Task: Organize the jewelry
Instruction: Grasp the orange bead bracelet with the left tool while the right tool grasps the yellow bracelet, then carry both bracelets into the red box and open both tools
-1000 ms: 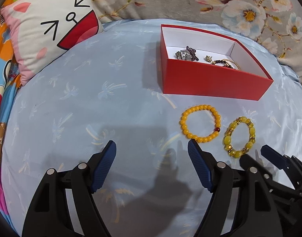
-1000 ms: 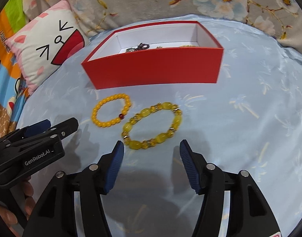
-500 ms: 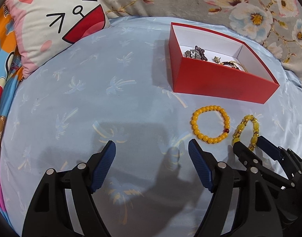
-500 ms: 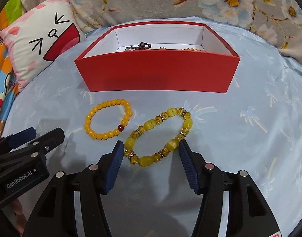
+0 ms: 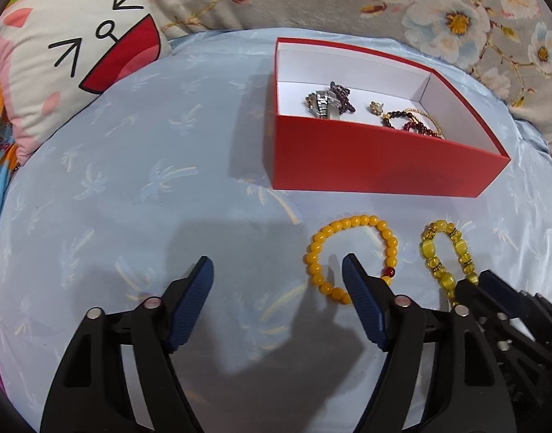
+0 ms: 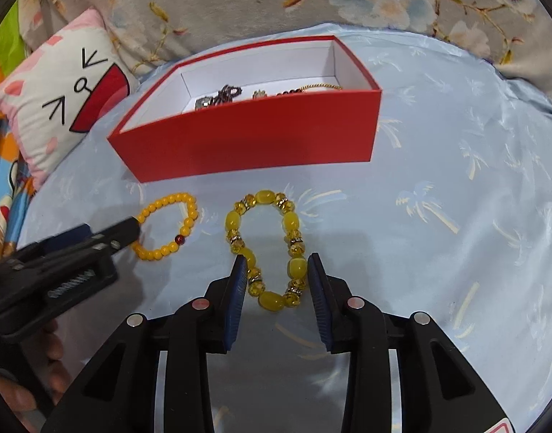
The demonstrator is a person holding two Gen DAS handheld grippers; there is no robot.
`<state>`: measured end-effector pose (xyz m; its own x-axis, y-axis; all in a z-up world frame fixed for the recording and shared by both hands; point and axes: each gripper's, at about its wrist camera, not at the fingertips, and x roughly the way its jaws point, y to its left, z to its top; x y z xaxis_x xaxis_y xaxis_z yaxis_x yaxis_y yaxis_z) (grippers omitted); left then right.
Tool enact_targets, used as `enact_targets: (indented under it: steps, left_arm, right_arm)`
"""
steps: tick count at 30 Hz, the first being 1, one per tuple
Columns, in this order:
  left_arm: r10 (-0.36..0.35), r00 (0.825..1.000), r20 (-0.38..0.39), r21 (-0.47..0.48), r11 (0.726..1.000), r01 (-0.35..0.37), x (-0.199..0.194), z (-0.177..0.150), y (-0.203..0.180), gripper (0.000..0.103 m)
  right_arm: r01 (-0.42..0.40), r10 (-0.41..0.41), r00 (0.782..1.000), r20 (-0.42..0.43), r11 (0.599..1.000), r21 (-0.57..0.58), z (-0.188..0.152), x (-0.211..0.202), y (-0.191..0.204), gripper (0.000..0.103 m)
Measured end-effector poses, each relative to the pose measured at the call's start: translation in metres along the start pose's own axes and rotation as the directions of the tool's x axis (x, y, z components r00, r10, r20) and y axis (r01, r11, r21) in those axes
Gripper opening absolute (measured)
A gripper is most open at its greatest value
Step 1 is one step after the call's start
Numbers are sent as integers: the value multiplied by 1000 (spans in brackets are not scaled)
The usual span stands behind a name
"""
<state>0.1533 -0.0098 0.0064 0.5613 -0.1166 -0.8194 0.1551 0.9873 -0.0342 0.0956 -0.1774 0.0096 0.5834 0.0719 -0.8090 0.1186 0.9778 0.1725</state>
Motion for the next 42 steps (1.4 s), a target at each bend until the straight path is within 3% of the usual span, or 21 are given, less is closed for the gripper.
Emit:
enact_targets:
  steps: [1, 5, 13, 19, 25, 42]
  left_arm:
    - [0, 1000, -9, 4, 1000, 0, 4, 0, -2, 58]
    - [26, 1000, 7, 28, 999, -26, 6, -1, -7, 55]
    - [31, 999, 27, 44, 999, -33, 7, 1, -7, 31]
    - [7, 1000, 26, 57, 998, -9, 7, 3, -12, 10]
    - [-40, 999, 8, 26, 999, 40, 3, 4, -7, 7]
    - [-109, 990, 85, 23, 994, 108, -62, 9, -5, 7]
  right_arm:
    - [-8, 8, 1000, 10, 1000, 9, 2, -3, -2, 34]
    - [12, -13, 1000, 27, 1000, 20, 10, -4, -8, 34]
    - [59, -59, 998, -2, 998, -18, 10, 14, -7, 28]
    - [71, -70, 998, 6, 997, -43, 12, 18, -7, 9]
    - [47, -47, 999, 5, 998, -33, 10, 12, -10, 9]
    - [-21, 21, 993, 116, 1000, -3, 23, -57, -8, 9]
